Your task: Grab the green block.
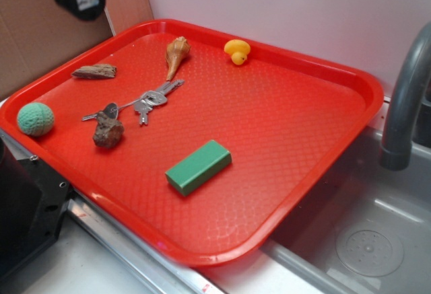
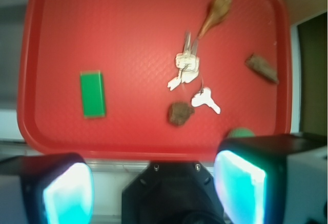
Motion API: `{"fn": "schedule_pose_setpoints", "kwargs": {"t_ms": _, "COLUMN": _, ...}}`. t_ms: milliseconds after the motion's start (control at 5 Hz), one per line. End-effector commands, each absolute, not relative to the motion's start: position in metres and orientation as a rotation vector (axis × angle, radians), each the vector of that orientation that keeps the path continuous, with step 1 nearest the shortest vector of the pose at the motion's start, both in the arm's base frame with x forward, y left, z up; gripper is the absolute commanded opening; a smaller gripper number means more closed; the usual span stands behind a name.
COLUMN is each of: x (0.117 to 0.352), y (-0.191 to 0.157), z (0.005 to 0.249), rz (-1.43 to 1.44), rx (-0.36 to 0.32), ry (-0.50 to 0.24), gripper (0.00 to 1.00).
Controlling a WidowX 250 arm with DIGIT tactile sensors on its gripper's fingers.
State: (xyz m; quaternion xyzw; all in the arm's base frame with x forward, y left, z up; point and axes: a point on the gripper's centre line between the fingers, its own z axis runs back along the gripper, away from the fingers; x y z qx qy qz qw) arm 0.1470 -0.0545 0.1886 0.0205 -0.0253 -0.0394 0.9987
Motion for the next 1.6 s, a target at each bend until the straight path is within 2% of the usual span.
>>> {"fn": "schedule_pose_setpoints", "kwargs": {"t_ms": 0, "x": 0.168, "y": -0.084, "z": 0.125, "rz": -0.189, "rx": 0.023, "ry": -0.111, "gripper": 1.00}}
{"fn": "schedule_pose_setpoints", "kwargs": {"t_ms": 200, "x": 0.177, "y": -0.092, "z": 0.090, "rz": -0.181, "rx": -0.034, "ry": -0.063, "gripper": 1.00}}
{"fn": "schedule_pose_setpoints", "kwargs": {"t_ms": 400, "x": 0.185, "y": -0.109, "z": 0.059, "rz": -0.258, "rx": -0.166, "ry": 0.011, "gripper": 1.00}}
{"fn": "schedule_pose_setpoints", "kwargs": {"t_ms": 600, "x": 0.190, "y": -0.119, "z": 0.032, "rz": -0.273, "rx": -0.137, "ry": 0.068, "gripper": 1.00}}
{"fn": "schedule_pose_setpoints", "kwargs": {"t_ms": 800, "x": 0.186, "y": -0.134, "z": 0.028, "rz": -0.386, "rx": -0.029, "ry": 0.099, "gripper": 1.00}}
{"fn": "schedule_pose_setpoints", "kwargs": {"t_ms": 1000, "x": 0.184, "y": -0.136, "z": 0.026, "rz": -0.407, "rx": -0.015, "ry": 0.116, "gripper": 1.00}}
{"fn": "schedule_pose_setpoints", "kwargs": {"t_ms": 1200, "x": 0.185, "y": -0.131, "z": 0.023, "rz": -0.341, "rx": -0.016, "ry": 0.138, "gripper": 0.00}}
{"fn": "schedule_pose_setpoints", "kwargs": {"t_ms": 1400, "x": 0.185, "y": -0.126, "z": 0.027, "rz": -0.359, "rx": -0.054, "ry": 0.134, "gripper": 0.00}}
